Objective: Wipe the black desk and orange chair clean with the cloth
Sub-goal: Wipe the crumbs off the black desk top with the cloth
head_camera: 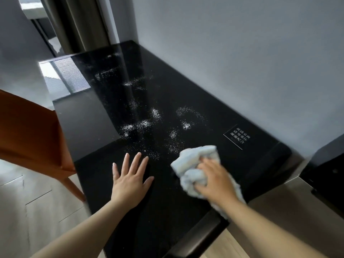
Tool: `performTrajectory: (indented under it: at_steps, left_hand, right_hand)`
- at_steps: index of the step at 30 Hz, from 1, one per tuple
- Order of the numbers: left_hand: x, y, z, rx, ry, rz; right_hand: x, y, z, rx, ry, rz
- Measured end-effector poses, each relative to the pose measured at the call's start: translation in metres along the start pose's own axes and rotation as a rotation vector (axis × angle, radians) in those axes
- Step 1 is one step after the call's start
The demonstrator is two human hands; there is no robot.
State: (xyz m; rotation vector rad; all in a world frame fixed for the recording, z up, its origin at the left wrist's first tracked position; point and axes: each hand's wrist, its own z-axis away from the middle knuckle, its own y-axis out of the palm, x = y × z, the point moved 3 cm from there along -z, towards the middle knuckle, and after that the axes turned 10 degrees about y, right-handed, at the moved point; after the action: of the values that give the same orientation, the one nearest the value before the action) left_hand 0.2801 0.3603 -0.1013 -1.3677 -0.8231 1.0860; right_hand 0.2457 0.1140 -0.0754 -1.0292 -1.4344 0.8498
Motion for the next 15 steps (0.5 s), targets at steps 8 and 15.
performTrajectory:
  at_steps: [8,15]
  left_hand:
    - [0.012,0.021,-0.013,0.317,-0.137,0.097]
    - [0.012,0.022,-0.013,0.335,-0.132,0.098]
  right_hand:
    - [0.03,0.011,0.009,-0.122,0.196,-0.018]
    - [-0.043,-0.021,-0.026,-0.197,0.47,0.034]
